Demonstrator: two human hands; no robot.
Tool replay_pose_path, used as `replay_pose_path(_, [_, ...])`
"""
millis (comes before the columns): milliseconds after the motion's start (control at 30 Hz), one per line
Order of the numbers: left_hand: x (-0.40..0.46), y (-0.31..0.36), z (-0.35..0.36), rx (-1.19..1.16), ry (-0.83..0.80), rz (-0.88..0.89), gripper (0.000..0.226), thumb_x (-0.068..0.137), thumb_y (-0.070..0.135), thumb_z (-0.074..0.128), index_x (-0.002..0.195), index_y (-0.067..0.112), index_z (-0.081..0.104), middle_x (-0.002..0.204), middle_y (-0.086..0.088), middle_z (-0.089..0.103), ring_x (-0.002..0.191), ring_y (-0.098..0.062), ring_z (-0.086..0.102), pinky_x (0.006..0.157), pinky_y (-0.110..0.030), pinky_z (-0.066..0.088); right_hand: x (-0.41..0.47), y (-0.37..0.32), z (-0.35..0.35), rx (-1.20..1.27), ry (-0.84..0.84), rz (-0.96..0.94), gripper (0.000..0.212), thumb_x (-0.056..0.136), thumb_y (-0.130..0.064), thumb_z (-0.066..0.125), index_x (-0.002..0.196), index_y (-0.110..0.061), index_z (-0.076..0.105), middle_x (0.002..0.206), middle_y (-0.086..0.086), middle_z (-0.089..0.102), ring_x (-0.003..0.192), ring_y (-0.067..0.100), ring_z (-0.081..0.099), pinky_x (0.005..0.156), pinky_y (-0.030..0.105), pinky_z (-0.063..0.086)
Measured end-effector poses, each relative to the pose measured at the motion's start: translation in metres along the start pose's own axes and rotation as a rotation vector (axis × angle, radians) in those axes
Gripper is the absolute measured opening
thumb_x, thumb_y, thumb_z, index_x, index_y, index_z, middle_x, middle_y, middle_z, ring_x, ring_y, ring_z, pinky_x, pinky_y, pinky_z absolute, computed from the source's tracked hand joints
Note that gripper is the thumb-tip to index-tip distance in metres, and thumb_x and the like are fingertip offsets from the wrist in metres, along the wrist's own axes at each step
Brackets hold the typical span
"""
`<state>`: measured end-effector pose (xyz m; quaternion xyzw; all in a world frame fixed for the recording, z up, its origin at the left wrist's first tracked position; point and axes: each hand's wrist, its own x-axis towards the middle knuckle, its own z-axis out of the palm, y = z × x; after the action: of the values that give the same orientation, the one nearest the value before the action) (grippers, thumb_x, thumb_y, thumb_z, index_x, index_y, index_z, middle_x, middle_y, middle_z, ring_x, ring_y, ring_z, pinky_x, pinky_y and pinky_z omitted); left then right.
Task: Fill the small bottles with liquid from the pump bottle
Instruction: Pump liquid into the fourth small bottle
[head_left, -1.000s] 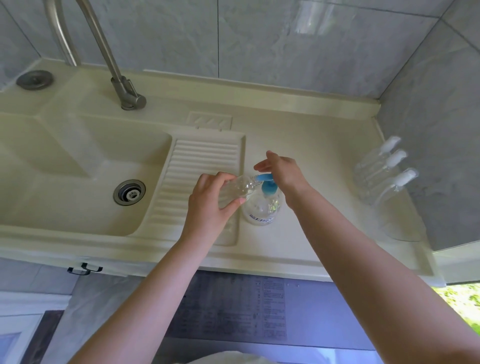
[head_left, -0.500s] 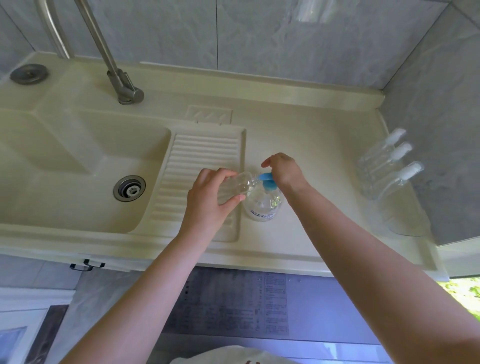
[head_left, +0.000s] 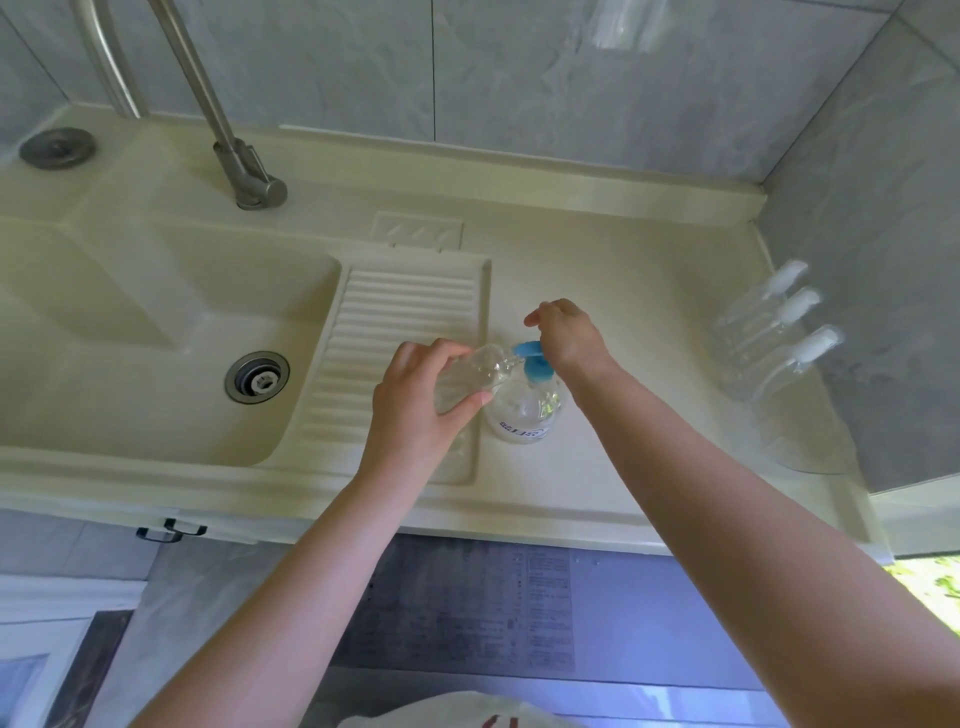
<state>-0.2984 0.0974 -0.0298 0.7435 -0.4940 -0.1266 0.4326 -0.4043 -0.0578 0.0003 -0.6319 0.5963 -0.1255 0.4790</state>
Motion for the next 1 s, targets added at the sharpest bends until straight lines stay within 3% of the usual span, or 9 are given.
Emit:
replay_pose_path(133, [-0.001, -0.002, 0.002, 0.002, -0.017, -0.017, 0.039, 0.075, 0.031, 0.081, 0.11, 0.028, 0.063, 0.103, 0.005, 0.052, 0.101, -0.008, 0.055, 0.091, -0.042, 0.048, -0.003, 0.009, 0.007, -0.032, 0.095, -0.022, 0.029, 0.093, -0.027, 0.029, 0.096, -0.029, 0.058, 0.104, -0.002, 0.058, 0.111, 0.029, 0.054, 0.105, 0.048, 0.04])
replay_pose_path(300, [0.0, 0.002, 0.004, 0.002, -0.019, -0.025, 0.039, 0.075, 0.031, 0.081, 0.109, 0.028, 0.062, 0.102, 0.005, 0.052, 0.099, -0.007, 0.055, 0.09, -0.044, 0.048, -0.005, 0.006, 0.005, -0.008, 0.093, -0.003, 0.039, 0.093, -0.039, 0.03, 0.114, -0.023, 0.059, 0.11, 0.003, 0.058, 0.114, 0.032, 0.053, 0.106, 0.049, 0.038])
replay_pose_path(467, [0.001, 0.004, 0.001, 0.001, -0.008, -0.009, 0.04, 0.074, 0.033, 0.081, 0.109, 0.03, 0.06, 0.103, 0.005, 0.052, 0.1, -0.009, 0.056, 0.092, -0.044, 0.048, -0.003, 0.001, 0.002, 0.01, 0.043, 0.009, 0.035, 0.096, -0.036, 0.035, 0.115, -0.021, 0.06, 0.105, 0.001, 0.057, 0.112, 0.029, 0.054, 0.106, 0.048, 0.039])
replay_pose_path(700, [0.001, 0.0, 0.003, 0.002, -0.01, -0.017, 0.039, 0.075, 0.028, 0.081, 0.109, 0.024, 0.064, 0.103, 0.003, 0.053, 0.097, -0.006, 0.054, 0.09, -0.028, 0.045, -0.006, 0.008, 0.008, -0.005, 0.115, -0.034, 0.029, 0.093, -0.026, 0.027, 0.099, -0.031, 0.055, 0.11, 0.0, 0.058, 0.113, 0.03, 0.054, 0.105, 0.048, 0.04])
replay_pose_path(900, [0.002, 0.0, 0.004, -0.006, -0.006, -0.018, 0.04, 0.075, 0.029, 0.081, 0.111, 0.024, 0.064, 0.104, 0.004, 0.054, 0.099, -0.007, 0.056, 0.09, -0.028, 0.045, -0.005, 0.004, 0.004, 0.026, 0.06, -0.009, 0.035, 0.098, -0.037, 0.032, 0.121, -0.023, 0.053, 0.112, 0.002, 0.055, 0.116, 0.031, 0.053, 0.107, 0.05, 0.038])
replay_pose_path(1000, [0.004, 0.003, 0.003, -0.033, -0.008, -0.031, 0.04, 0.073, 0.026, 0.084, 0.108, 0.024, 0.065, 0.103, 0.004, 0.056, 0.097, -0.004, 0.055, 0.089, -0.02, 0.043, -0.002, 0.0, -0.001, 0.014, 0.018, -0.019, 0.036, 0.097, -0.042, 0.036, 0.124, -0.024, 0.052, 0.113, 0.003, 0.058, 0.115, 0.03, 0.055, 0.107, 0.049, 0.038])
